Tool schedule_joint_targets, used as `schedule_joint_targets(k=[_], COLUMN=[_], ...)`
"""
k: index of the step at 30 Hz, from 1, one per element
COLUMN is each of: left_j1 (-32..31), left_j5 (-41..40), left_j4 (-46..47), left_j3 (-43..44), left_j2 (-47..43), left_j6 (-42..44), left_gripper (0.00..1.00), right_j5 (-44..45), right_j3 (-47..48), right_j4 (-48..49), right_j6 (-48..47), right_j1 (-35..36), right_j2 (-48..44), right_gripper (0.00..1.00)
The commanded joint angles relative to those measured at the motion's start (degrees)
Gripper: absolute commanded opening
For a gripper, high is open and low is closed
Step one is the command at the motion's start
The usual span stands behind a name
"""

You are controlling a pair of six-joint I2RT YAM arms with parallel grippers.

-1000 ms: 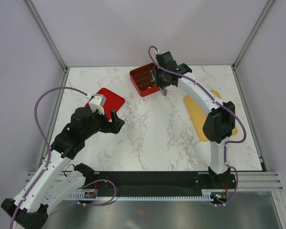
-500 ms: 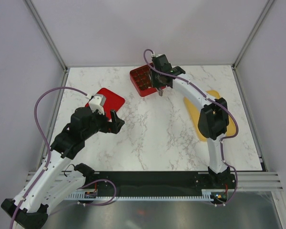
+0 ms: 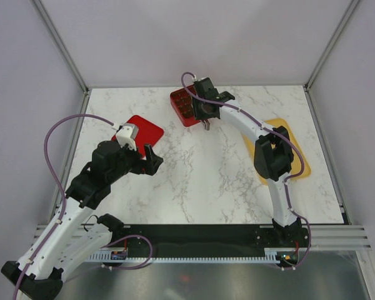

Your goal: Pack the chocolate

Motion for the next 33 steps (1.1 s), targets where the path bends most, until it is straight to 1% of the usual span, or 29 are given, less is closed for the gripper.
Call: schedule_joint_targets(k=[1,7,13,16,17,20,22,23,25,26,28,29,33], left_j1=[0.2,0.2,0.2,0.2,0.2,0.2,0.2,0.2,0.2,0.2,0.2,0.2,0.2], left_j5=[-0.8,-0.9,-0.7,-0.8,-0.8,-0.8,-0.5,-0.5,-0.3,-0.2,0.1,0.2,0.8], left_j4=[0.5,0.4,0.4,0.3,0.3,0.4,0.4,0.3,0.4,0.4,0.4,0.4,0.5], left_j3=[0.8,0.7,0.7,0.7,0.7,0.7,0.7,0.7,0.7,0.7,0.7,0.7,0.8], left_j2=[-0.3,-0.4,-0.4,-0.5,-0.7,-1.0,-1.0,-1.0,-1.0,-0.9,-1.0,-1.0,-1.1], left_j6=[2.2,2.2,2.3,2.3,2.3,2.2,2.2,2.2,2.2,2.2,2.2,2.1,2.1], left_gripper=[1.0,1.0,1.0,1.0,1.0,1.0,1.0,1.0,1.0,1.0,1.0,1.0,1.0], right_j5=[2.5,3.8,6.4,7.4,8.7,11.5,12.7,13.0,13.3,12.9,12.1,11.8,11.4], right_j3=[2.0,2.1,0.8,-4.2,-6.1,-14.9,-18.9,-22.9,-27.0,-30.9,-34.6,-38.0,-44.4], right_j4=[2.2,1.9,0.0,-0.9,-1.0,-3.8,-6.1,-6.8,-8.8,-9.5,-11.1,-11.7,-14.6], right_j6=[-1.2,-2.2,-2.7,-2.6,-2.4,-1.2,0.4,1.1,3.6,4.6,6.5,6.8,7.0], right_j1=[0.3,0.2,0.2,0.2,0.1,-0.3,-0.8,-1.8,-3.2,-5.0,-7.4,-9.9,-15.1], right_j2=[-0.8,-2.6,-8.2,-13.7,-17.0,-23.0,-26.3,-29.5,-34.6,-36.3,-41.0,-42.2,-47.4], right_gripper=[0.46,0.47,0.46,0.46,0.46,0.46,0.46,0.46,0.46,0.46,0.46,0.46,0.46])
